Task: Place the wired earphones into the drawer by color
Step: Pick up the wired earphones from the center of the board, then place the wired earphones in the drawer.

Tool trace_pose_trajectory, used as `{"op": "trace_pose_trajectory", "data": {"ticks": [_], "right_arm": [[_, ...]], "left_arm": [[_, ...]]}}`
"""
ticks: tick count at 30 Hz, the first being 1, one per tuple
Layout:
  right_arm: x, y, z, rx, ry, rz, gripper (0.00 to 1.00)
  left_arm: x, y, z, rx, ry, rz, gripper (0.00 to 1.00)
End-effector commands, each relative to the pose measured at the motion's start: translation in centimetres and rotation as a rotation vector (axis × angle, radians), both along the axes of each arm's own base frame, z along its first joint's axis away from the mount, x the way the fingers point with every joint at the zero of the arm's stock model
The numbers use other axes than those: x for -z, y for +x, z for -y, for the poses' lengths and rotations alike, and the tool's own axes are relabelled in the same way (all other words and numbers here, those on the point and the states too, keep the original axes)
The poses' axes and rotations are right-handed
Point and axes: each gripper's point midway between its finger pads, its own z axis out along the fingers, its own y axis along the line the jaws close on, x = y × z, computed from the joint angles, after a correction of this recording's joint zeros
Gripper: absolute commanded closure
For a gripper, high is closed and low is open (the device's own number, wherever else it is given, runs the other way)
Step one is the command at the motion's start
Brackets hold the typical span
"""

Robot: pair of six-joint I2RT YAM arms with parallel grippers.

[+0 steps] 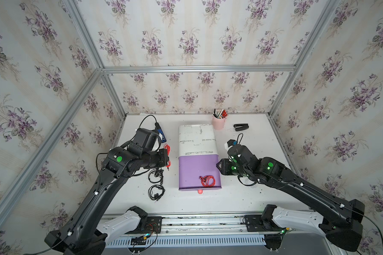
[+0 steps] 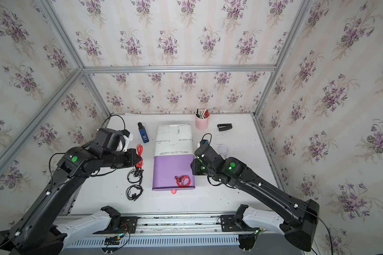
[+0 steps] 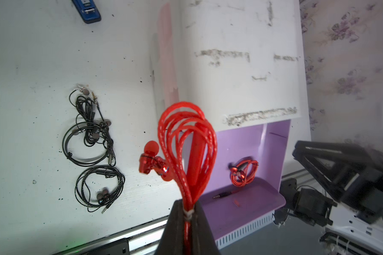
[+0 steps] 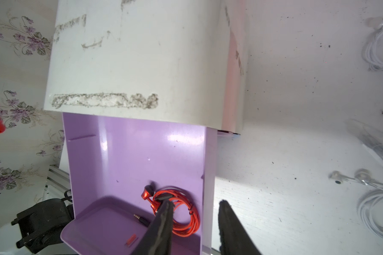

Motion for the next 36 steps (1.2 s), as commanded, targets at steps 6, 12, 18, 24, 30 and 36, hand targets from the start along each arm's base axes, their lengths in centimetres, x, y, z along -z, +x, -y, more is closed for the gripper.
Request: {"op": "trace_pose_trajectory", "data": {"ticks": [6, 12, 18, 24, 30, 36], "right_arm": [[-0.7, 1.1, 1.6, 0.062, 0.008, 0.027, 0.62], [-0.7, 1.0, 2.1, 0.069, 0.003, 0.028, 0.62], [-0.2, 1.0, 2.2, 0.069, 0.006, 0.021, 0.62], [0.2, 0.9, 2.1, 0.063, 0.004, 0.012, 0.61], [0.7, 0.9, 1.6, 0.053, 0.01, -0.002, 0.62], [0.5, 1.0, 1.3, 0.046, 0.019, -0.003, 0.62]], "left_arm": [[0.1, -1.2, 5.8, 0.141, 0.085, -0.009, 0.89], [2.9, -1.4, 9.5, 0.179, 0.111, -0.049, 0.89], [6.6, -0.8, 11.0, 0.195, 0.162, -0.091, 0.89], [9.6, -0.3, 11.8, 0.208, 0.216, -0.128, 0.89], [11.4, 0.2, 11.8, 0.195, 0.25, -0.132, 0.79], [10.1, 0.5, 11.8, 0.185, 0.218, -0.097, 0.45]]}}
